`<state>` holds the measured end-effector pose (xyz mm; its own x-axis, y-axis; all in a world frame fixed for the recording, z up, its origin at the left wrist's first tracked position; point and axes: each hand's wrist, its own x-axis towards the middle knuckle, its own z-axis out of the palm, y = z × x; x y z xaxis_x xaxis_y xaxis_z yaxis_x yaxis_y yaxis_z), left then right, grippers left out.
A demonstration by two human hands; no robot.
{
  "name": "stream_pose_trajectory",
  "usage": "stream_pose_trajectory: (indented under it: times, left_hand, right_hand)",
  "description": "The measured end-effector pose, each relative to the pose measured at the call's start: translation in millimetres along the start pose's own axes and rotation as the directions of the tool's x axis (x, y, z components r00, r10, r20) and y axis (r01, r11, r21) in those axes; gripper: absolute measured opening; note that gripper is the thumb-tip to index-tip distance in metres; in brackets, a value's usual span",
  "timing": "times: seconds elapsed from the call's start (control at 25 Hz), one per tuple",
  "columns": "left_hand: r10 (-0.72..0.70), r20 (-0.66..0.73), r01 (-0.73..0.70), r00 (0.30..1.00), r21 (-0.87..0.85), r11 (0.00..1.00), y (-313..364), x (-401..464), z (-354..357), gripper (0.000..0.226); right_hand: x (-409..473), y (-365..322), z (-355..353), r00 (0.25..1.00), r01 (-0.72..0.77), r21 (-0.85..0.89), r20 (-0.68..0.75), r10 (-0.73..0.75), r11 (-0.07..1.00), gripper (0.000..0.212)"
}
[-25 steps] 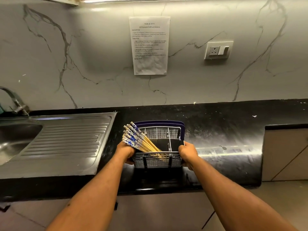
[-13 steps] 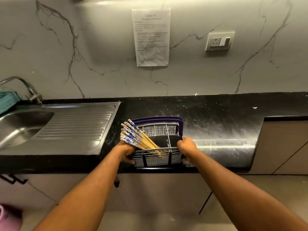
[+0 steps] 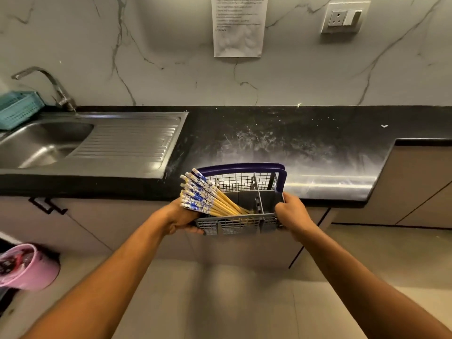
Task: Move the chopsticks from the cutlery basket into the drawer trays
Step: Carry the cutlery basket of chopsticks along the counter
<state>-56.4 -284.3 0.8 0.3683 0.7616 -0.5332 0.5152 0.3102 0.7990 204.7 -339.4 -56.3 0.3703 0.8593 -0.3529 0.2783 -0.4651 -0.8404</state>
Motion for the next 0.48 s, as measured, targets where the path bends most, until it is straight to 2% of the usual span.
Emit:
stream_pose_trajectory:
  times: [0.2,0.48]
  left_hand:
    - [-0.007,-0.021,0.007,1.000,-0.028,1.000,-55.7,-56.6,9.5,0.015]
    - [-0.132,-0.041,0.117,0.990,-0.262,0.958,-184.8,-154.9,39.0,0.020]
  right_hand:
    - [-72.6,20.0,21.1,0.998,-0.021,-0.011,0.059,0.022,1.000,0.047]
    - [-170.9,64.1,77.0,0.958,-0.107,-0.086,0.259,0.126,0.990,0.033]
